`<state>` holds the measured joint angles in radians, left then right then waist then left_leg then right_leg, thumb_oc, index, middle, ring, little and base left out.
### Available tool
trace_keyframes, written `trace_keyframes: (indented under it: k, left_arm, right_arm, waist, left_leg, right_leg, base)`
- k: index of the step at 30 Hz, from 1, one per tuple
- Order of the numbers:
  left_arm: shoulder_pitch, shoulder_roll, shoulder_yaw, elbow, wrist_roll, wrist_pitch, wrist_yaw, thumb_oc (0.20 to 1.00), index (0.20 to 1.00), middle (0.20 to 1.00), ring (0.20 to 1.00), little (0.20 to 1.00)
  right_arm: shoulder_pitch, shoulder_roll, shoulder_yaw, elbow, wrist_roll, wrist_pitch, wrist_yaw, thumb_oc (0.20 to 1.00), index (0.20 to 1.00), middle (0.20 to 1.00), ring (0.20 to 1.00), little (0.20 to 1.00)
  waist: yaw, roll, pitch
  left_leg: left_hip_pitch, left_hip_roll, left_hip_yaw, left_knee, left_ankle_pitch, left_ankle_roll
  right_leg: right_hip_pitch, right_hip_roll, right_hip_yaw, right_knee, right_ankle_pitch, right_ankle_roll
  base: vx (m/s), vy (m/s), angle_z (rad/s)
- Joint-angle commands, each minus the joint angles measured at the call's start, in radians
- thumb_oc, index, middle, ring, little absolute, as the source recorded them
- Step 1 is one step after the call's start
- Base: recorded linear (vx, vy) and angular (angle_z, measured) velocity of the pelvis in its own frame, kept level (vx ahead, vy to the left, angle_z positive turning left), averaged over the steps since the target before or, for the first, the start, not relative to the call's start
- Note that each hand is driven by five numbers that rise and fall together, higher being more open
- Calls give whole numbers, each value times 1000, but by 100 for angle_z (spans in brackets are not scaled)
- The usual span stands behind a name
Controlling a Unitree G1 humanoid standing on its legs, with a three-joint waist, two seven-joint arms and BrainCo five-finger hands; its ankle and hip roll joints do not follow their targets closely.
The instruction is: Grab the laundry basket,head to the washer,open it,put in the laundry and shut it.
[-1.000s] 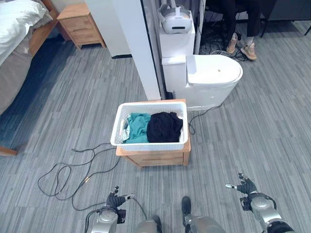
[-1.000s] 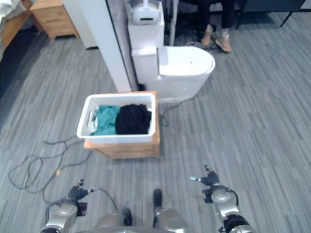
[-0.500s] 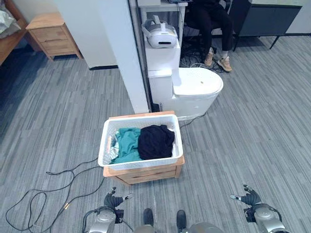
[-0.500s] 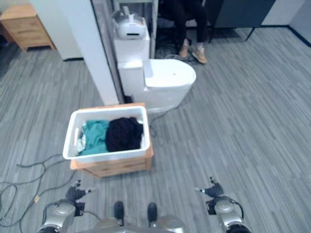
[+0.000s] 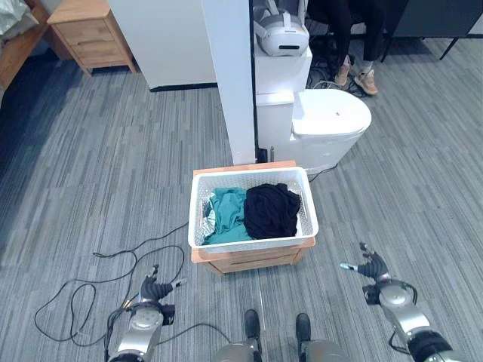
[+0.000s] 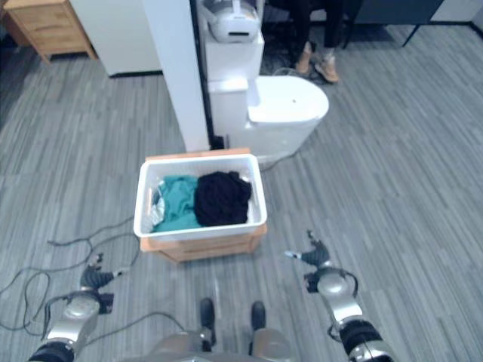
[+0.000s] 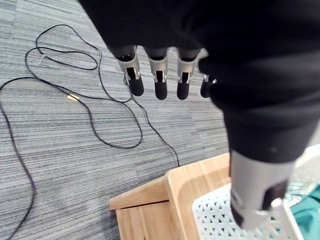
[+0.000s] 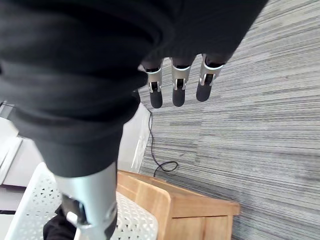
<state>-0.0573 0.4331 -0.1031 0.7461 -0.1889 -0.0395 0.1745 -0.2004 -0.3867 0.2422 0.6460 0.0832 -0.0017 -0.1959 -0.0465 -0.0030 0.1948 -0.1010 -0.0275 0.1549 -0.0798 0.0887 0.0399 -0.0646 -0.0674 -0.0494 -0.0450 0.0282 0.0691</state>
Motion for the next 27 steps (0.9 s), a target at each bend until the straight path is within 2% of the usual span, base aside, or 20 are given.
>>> trace_keyframes:
  k: [1,5,10,12,16,19,20,21,22,27]
  left_arm:
    - [-108,46,-12,14,-18,-40,67,1000,1000,1000,1000,1000]
    - [-233,49,-63,53,-32,-36,123,1000,1000,1000,1000,1000]
    - [-433,68,-147,201,-52,-32,170,1000,1000,1000,1000,1000]
    - [-434,68,-148,202,-52,-33,169,1000,1000,1000,1000,1000]
    - [-646,37,-288,353,-42,-10,175,1000,1000,1000,1000,1000]
    - [-710,4,-332,425,-27,5,170,1000,1000,1000,1000,1000]
    - [-718,-7,-339,430,-26,6,168,827,827,827,827,827]
    - [-721,-18,-342,427,-27,3,166,200,200,200,200,200]
    - [-714,-24,-346,411,-25,-1,166,200,200,200,200,200]
    - [-650,-30,-327,327,-26,-12,165,200,200,200,200,200]
  right_arm:
    - [-118,9,38,0,40,-32,-53,1000,1000,1000,1000,1000]
    - [-242,45,91,58,66,-26,-95,1000,1000,1000,1000,1000]
    - [-434,63,189,206,85,-8,-118,1000,1000,1000,1000,1000]
    - [-435,63,189,207,85,-8,-118,1000,1000,1000,1000,1000]
    - [-642,102,310,367,104,11,-116,1000,1000,1000,1000,1000]
    - [-701,126,348,417,114,15,-107,1000,1000,1000,1000,1000]
    - [-710,133,354,424,116,17,-107,1000,1000,1000,1000,1000]
    - [-717,135,360,432,119,18,-106,325,325,325,325,325]
    - [-716,133,363,425,125,15,-110,200,200,200,200,200]
    - [-665,110,352,373,118,7,-109,200,200,200,200,200]
  waist:
    - [26,-49,15]
    - [27,-50,44]
    - [36,-60,86]
    - [36,-60,87]
    - [50,-67,124]
    - [53,-67,136]
    - [53,-68,136]
    - [53,-69,139]
    - [55,-70,141]
    - [55,-72,149]
  left_leg:
    - [-53,27,4,149,-153,-46]
    - [-114,24,0,156,-140,-45]
    - [-163,25,-11,153,-115,-48]
    - [-163,25,-11,153,-115,-48]
    - [-199,27,-30,136,-81,-59]
    - [-208,30,-38,116,-62,-64]
    - [-212,31,-40,110,-58,-66]
    - [-215,31,-42,107,-55,-66]
    - [-216,30,-43,106,-53,-67]
    - [-207,31,-48,100,-52,-69]
  right_leg:
    - [-61,-94,26,57,-34,80]
    - [-131,-87,39,68,-16,76]
    - [-192,-75,48,86,2,72]
    - [-193,-75,48,86,2,72]
    - [-231,-64,43,87,13,71]
    - [-248,-61,40,87,15,70]
    - [-255,-60,40,86,16,70]
    - [-258,-59,39,86,16,70]
    - [-258,-59,38,86,15,69]
    - [-253,-56,36,89,9,68]
  base:
    - [-44,4,-2]
    - [-61,-4,-4]
    - [-33,-23,-5]
    - [-10,-25,-5]
    - [-5,-57,1]
    - [-17,-51,5]
    - [-28,-54,5]
    - [-17,-51,8]
    - [-10,-47,7]
    - [-11,-38,8]
